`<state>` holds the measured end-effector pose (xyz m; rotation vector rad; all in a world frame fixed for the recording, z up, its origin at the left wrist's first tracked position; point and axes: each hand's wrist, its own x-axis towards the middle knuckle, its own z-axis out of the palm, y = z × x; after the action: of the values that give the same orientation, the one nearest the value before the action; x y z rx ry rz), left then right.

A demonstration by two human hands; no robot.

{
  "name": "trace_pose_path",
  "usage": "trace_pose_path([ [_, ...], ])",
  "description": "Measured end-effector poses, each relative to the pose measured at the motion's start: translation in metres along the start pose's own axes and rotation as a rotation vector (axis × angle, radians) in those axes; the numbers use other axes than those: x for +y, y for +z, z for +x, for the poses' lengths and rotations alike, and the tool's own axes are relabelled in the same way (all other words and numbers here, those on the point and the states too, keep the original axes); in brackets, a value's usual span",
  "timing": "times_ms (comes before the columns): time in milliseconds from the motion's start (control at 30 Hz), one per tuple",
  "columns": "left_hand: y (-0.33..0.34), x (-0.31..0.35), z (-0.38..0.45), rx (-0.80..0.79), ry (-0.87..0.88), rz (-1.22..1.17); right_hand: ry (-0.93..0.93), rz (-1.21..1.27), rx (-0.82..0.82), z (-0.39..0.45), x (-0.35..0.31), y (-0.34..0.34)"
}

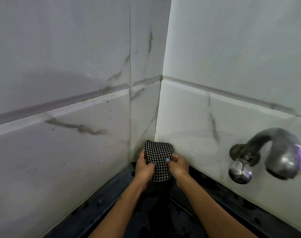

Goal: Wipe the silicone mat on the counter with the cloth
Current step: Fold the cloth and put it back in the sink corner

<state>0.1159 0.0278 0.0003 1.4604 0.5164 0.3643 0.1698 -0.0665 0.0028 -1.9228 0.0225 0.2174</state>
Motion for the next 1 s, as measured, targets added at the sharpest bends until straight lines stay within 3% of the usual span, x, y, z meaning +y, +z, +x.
trace_pose_path([
  [167,0.001,-0.016,0.025,-0.019,0.049,0.369,-0.083,-0.283,-0.063,0.034,0.013,0.01],
  [267,-0.001,-0.02,0.021,-0.041,0.14,0.613,-0.256,-0.398,-0.055,0.033,0.016,0.011],
  [367,-0.003,-0.02,0.019,-0.007,0.266,1.105,-0.494,-0.698,-0.071,0.027,0.013,0.012],
  [467,-0.009,-0.022,0.016,-0.117,0.341,1.396,-0.45,-0.976,-0.169,0.026,0.011,0.012],
  [567,-0.016,-0.026,0.012,-0.173,0.318,1.455,-0.374,-1.048,-0.191,0.018,0.011,0.009],
  [767,-0.026,-0.024,-0.037,-0.177,0.362,1.418,-0.322,-0.921,-0.114,-0.05,0.023,-0.023],
  [1000,-0.006,-0.024,-0.18,-0.23,0.286,1.252,-0.226,-0.8,0.095,-0.204,0.085,-0.131],
])
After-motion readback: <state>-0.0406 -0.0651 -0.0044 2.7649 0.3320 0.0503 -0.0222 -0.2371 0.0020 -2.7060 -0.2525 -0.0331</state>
